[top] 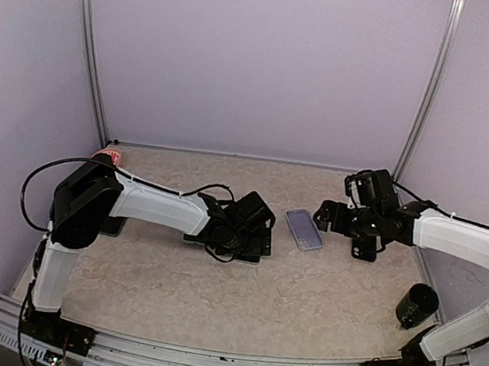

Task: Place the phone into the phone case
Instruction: Place the phone at the center of the board, then pick up the phone case from the center of the board.

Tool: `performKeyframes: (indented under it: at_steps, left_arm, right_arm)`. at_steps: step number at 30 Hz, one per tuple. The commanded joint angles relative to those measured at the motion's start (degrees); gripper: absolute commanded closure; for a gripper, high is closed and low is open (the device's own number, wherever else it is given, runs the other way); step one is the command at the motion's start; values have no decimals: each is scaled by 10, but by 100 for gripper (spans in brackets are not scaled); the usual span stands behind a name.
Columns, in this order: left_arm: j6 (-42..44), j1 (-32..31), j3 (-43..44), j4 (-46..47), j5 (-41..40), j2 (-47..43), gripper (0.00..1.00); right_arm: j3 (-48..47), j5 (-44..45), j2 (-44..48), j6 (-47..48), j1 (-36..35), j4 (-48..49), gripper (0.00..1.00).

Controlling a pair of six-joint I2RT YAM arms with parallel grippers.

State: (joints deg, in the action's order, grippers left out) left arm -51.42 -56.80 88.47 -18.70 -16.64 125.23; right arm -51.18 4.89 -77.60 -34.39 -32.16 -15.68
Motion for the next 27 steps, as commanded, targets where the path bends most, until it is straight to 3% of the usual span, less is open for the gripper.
performKeyframes:
  at_steps: [1, 11, 17, 23, 27]
  left_arm:
    - [-2, -4, -27, 8, 2, -61, 2]
    - [26, -10, -132, 1, -62, -197, 1]
    - [18, -18, -229, 0, -83, -275, 1]
    - [4, -25, -302, -5, -100, -351, 1]
    - [-8, -27, -336, -11, -107, -390, 1]
  right_arm:
    - [-44, -42, -60, 36, 38, 5, 5]
    - [-236, -41, -263, 122, 55, -96, 22]
    - [-351, -47, -365, 169, 70, -162, 27]
    - [-411, -38, -434, 202, 84, -212, 29]
    - [-412, -66, -455, 206, 94, -209, 38]
